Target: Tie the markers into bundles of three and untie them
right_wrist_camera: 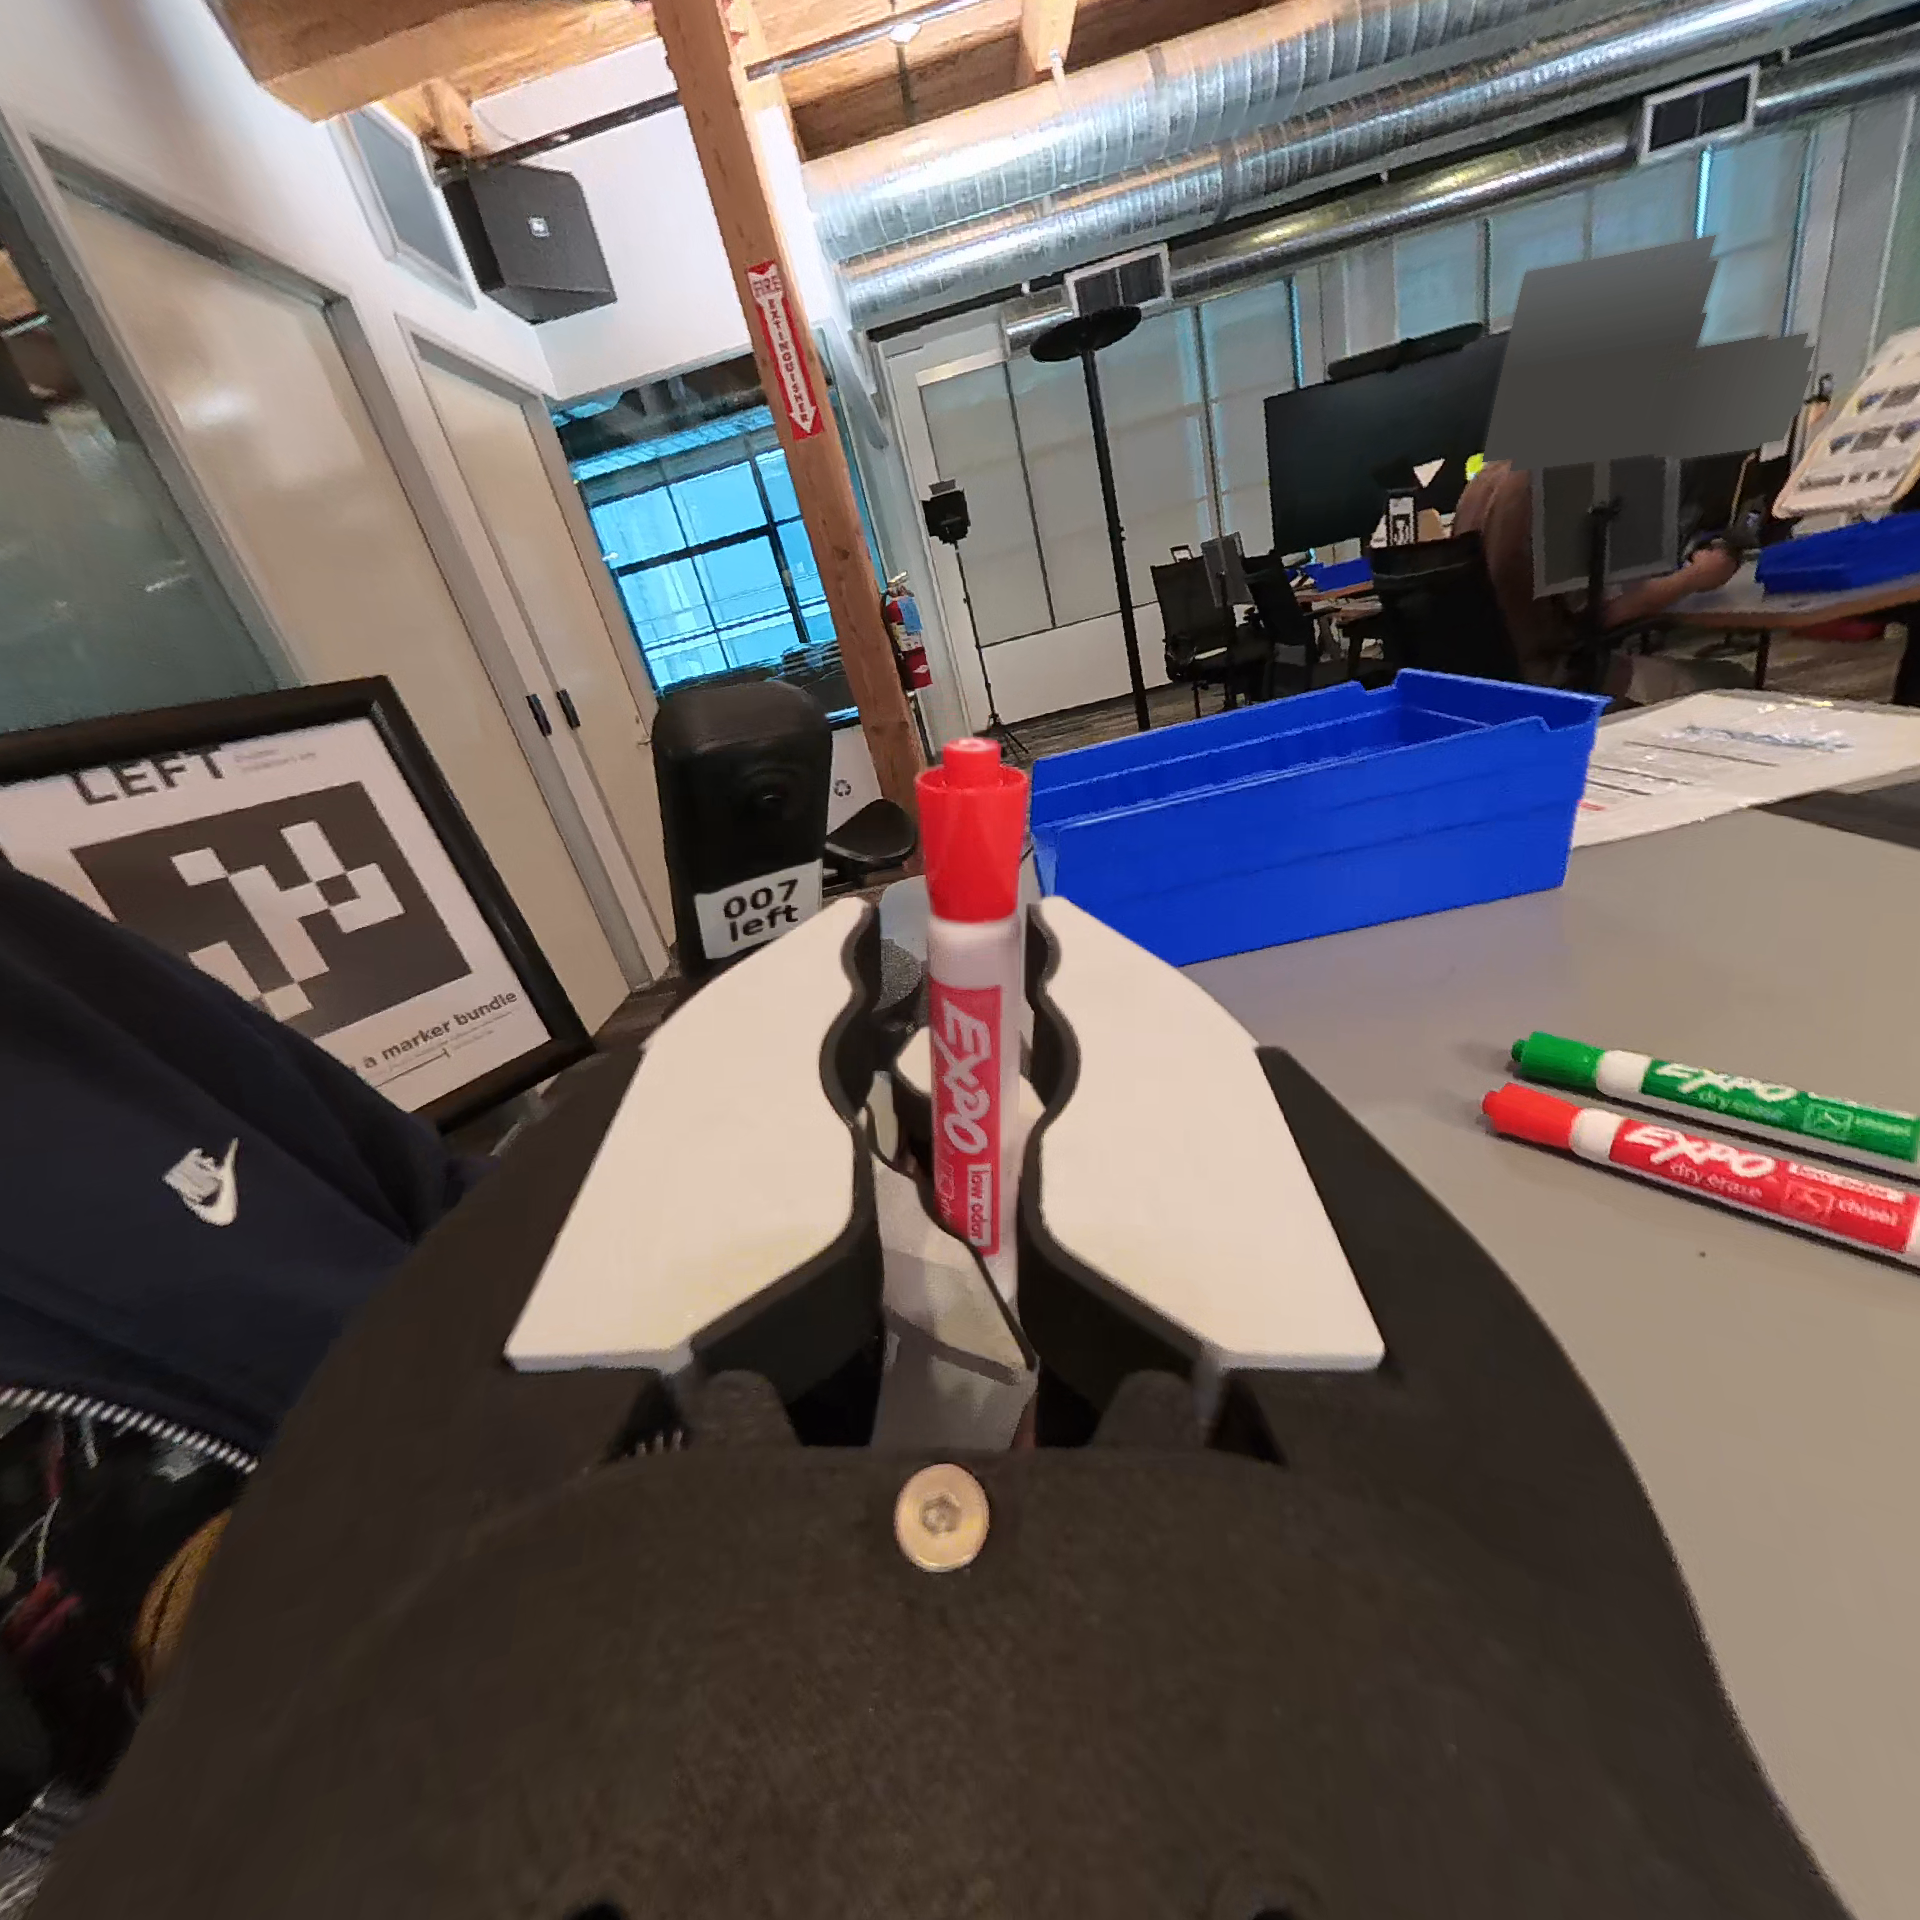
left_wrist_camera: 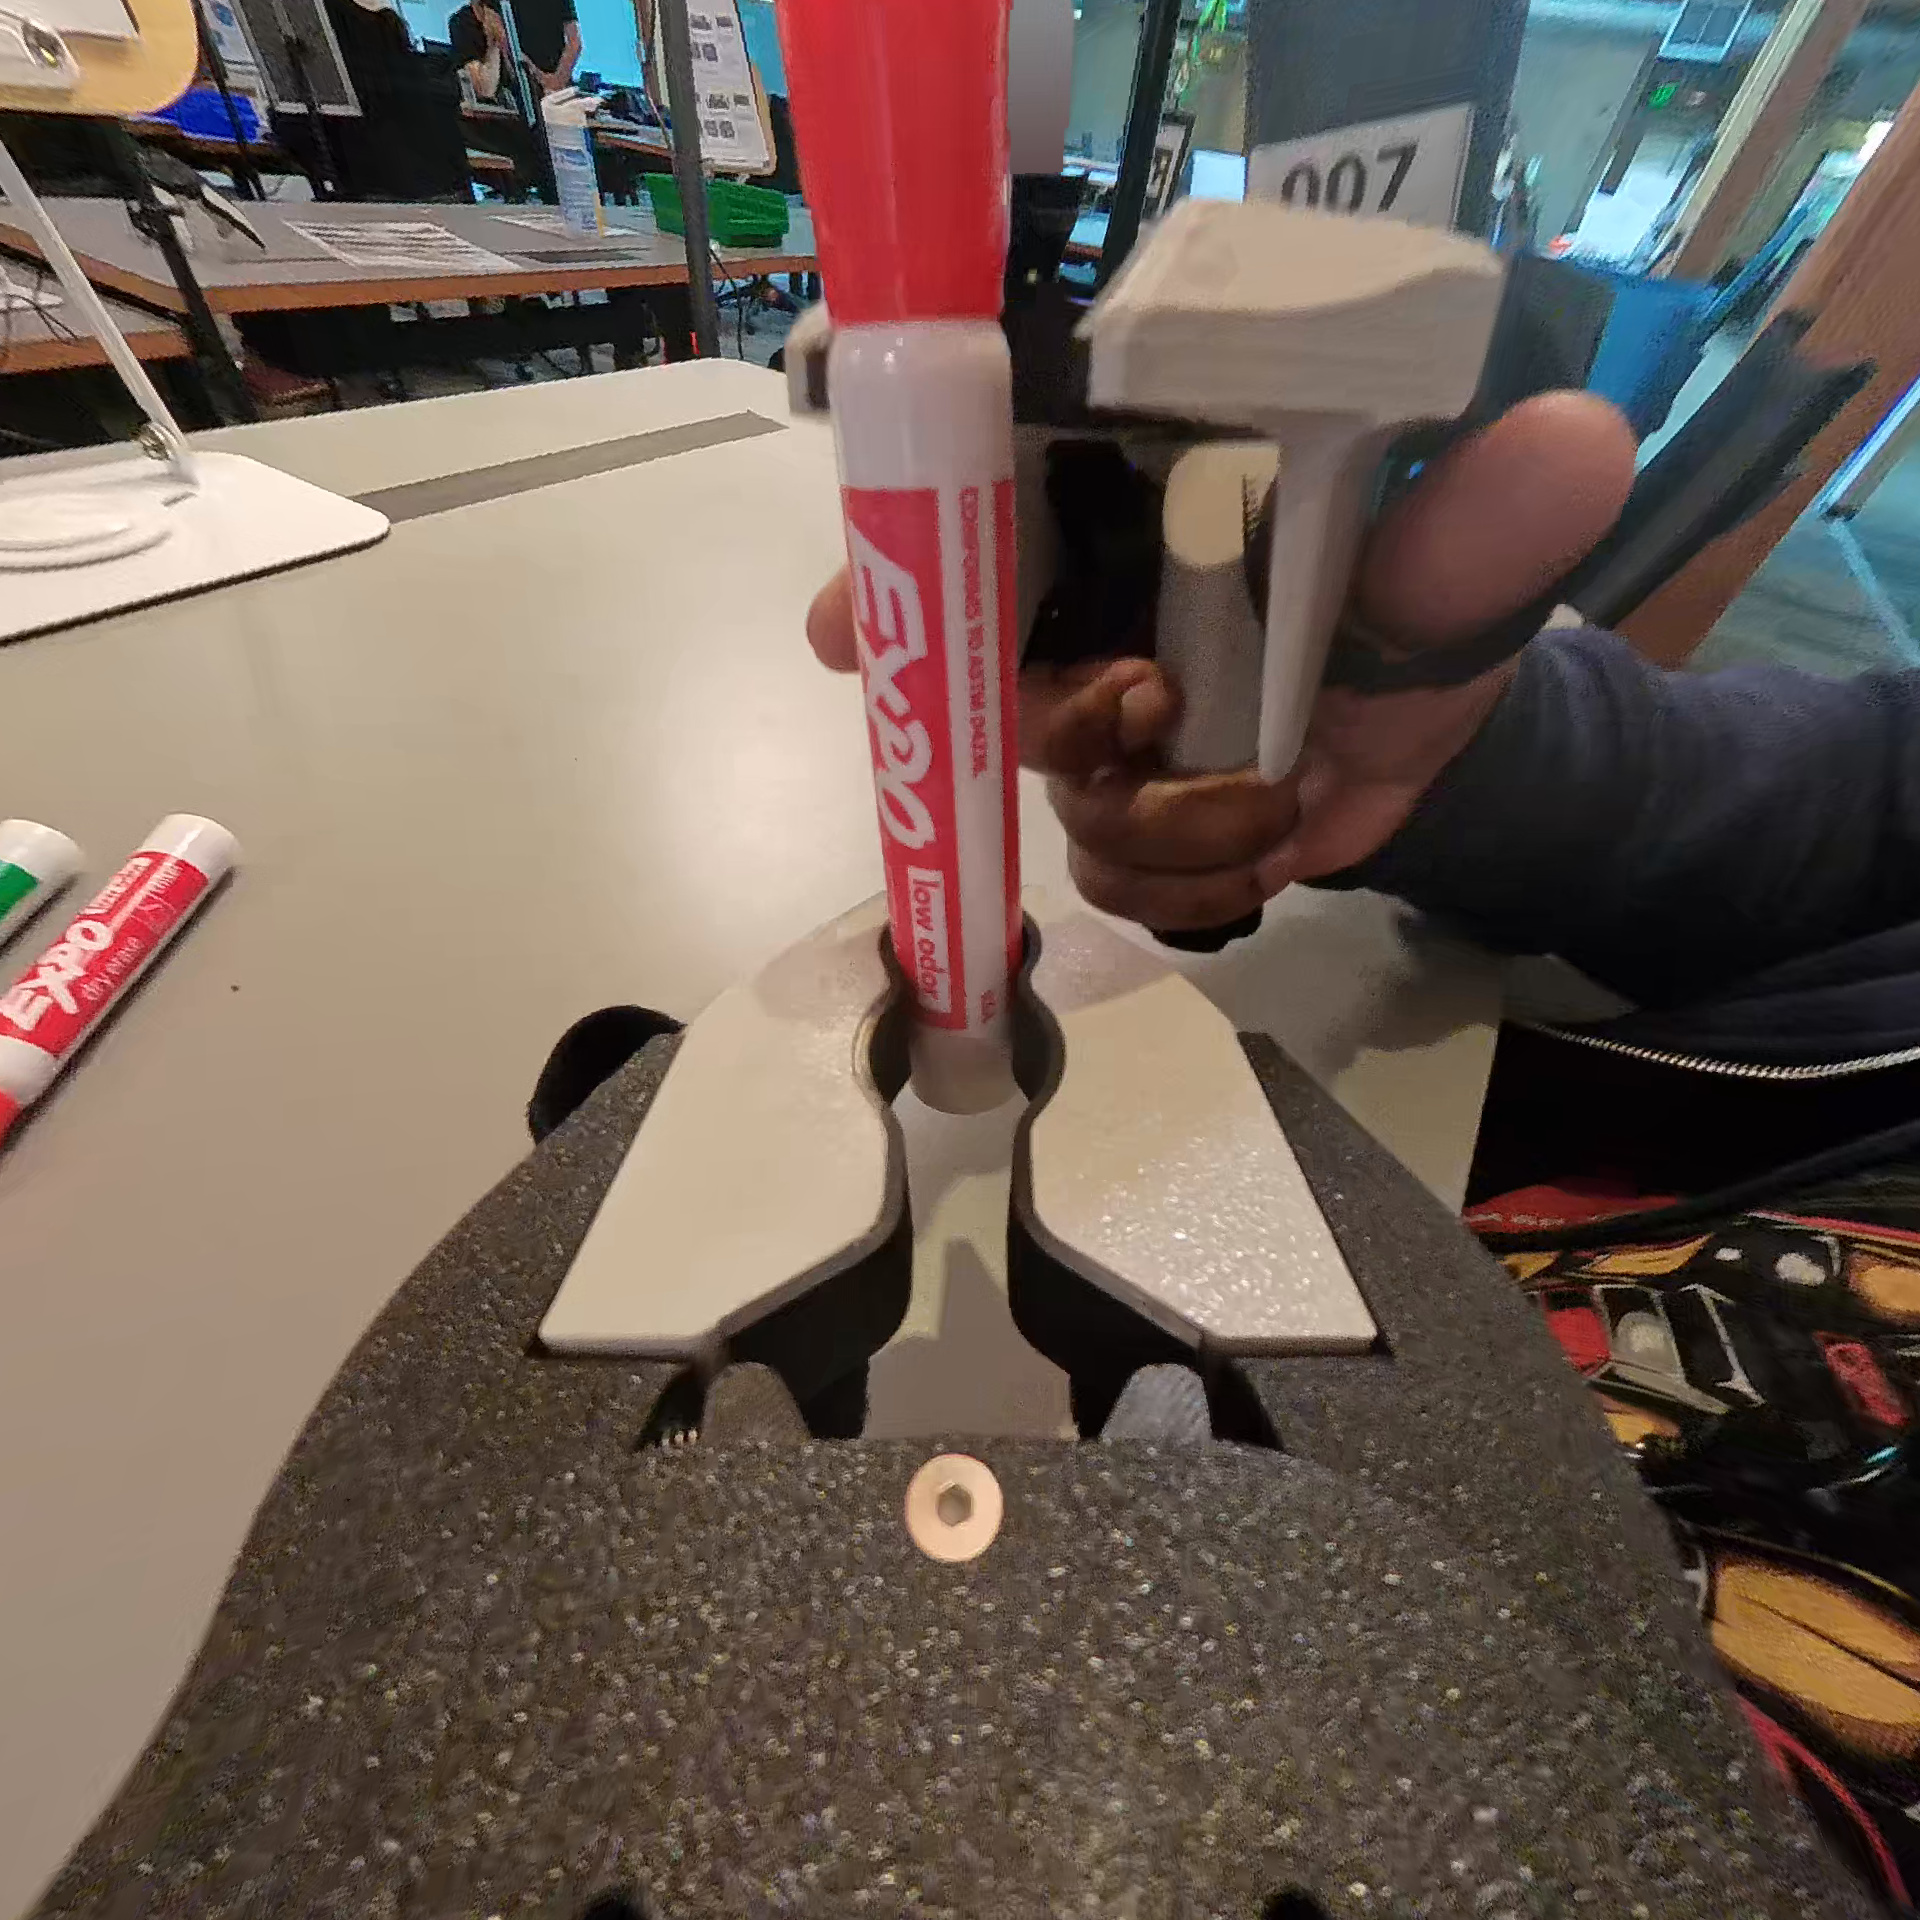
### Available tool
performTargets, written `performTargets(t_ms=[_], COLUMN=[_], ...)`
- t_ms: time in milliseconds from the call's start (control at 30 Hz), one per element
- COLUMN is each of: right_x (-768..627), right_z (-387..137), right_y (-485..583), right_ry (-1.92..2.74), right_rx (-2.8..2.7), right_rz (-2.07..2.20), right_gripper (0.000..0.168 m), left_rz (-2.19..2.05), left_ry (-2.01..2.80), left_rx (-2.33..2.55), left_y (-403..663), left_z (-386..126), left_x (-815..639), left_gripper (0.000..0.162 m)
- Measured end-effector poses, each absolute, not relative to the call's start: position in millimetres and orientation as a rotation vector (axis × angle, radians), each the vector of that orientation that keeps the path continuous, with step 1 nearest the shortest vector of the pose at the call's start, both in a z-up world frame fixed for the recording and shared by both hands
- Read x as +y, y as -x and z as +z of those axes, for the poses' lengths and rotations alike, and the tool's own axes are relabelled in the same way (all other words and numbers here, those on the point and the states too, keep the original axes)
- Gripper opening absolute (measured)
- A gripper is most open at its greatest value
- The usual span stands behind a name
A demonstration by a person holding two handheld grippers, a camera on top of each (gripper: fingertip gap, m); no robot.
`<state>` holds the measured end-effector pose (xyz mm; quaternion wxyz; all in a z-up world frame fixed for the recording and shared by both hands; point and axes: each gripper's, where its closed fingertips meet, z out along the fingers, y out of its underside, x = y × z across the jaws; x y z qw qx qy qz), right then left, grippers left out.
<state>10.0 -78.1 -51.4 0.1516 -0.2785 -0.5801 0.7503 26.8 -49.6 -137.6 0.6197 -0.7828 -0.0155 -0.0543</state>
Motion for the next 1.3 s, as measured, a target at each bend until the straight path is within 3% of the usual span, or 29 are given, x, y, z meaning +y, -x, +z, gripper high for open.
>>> performTargets(t_ms=[133, 733, 800, 833, 1000, 1300], right_x=[-81.1, -86.8, -79.4, -75.0, -52.3, -27.0], right_z=[-51.8, -62.9, -65.8, -67.8, -96.1, -200.6], right_y=[-11.6, -8.5, -0.9, 5.5, 66.9, 169.8], right_ry=[0.788, 0.804, 0.807, 0.801, 0.659, 0.344], right_rx=[-1.686, -1.736, -1.770, -1.801, -2.112, -2.653], right_rz=[2.141, 2.079, 2.017, 1.971, 1.485, 0.565], right_gripper=[0.017, 0.017, 0.025, 0.031, 0.029, 0.037], left_rz=[-0.078, -0.112, -0.132, -0.144, -0.273, -0.452], left_ry=[1.810, 1.802, 1.790, 1.785, 1.630, 1.449], left_rx=[0.010, -0.005, -0.047, -0.071, -0.186, -0.237], left_y=[-29.5, -24.5, -15.9, -10.2, 20.3, 41.5], left_z=[-138.4, -137.2, -134.1, -132.9, -116.3, -105.6], left_x=[-49.7, -56.1, -61.7, -65.8, -92.5, -110.1], left_gripper=[0.015, 0.015, 0.015, 0.015, 0.014, 0.015])
